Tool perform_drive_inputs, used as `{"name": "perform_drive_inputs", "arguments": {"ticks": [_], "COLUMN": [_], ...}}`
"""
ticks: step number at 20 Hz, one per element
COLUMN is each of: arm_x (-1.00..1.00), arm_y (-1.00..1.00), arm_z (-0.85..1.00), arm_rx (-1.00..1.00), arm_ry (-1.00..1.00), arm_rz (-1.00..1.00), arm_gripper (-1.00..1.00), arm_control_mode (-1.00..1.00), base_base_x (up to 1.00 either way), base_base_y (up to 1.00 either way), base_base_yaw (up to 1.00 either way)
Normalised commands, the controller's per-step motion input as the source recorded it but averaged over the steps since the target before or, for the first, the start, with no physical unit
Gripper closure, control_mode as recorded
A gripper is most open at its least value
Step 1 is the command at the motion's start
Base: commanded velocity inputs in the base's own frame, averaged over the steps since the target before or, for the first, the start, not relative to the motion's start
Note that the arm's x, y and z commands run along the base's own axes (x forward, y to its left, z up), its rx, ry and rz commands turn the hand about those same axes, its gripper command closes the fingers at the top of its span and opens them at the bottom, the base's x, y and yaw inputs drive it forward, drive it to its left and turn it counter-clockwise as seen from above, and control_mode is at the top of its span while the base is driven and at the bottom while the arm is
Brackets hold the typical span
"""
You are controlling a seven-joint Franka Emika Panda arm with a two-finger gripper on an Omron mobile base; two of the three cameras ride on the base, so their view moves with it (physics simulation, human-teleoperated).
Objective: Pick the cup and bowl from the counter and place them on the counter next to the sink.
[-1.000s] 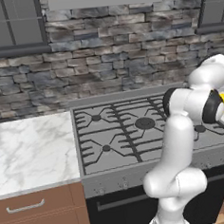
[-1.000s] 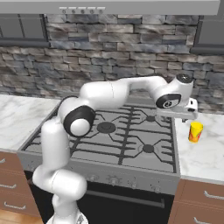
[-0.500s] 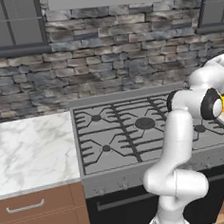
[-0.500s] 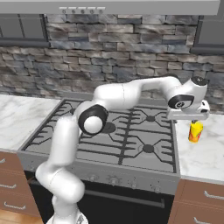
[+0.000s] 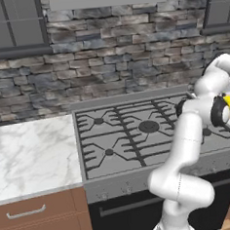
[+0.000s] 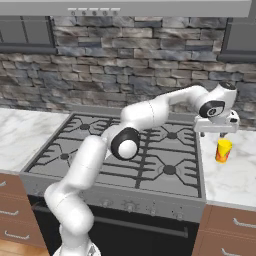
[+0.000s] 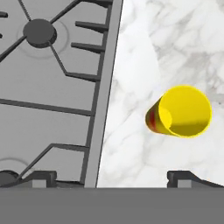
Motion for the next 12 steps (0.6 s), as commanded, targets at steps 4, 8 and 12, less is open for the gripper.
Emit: {"name": "perform_drive_inputs", "arguments": {"ticks": [4,8,12], "arm_x": [0.58,0.57,0.52], "arm_y": [-0.09,-0.16,-0.24], "arm_z": [-0.22,-0.20,-0.12], "arm_rx": [0.00,0.00,0.00], "arm_ry": [0.05,0.04,0.07], "arm_rz": [-0.01,-0.02,-0.05], "arm_gripper": [-1.00,-1.00,-1.00], "arm_control_mode": [-1.00,-1.00,-1.00], "base_base_x": [0.00,0.00,0.00], "base_base_y": [0.00,0.00,0.00], "base_base_yaw": [0.00,0.00,0.00]}}
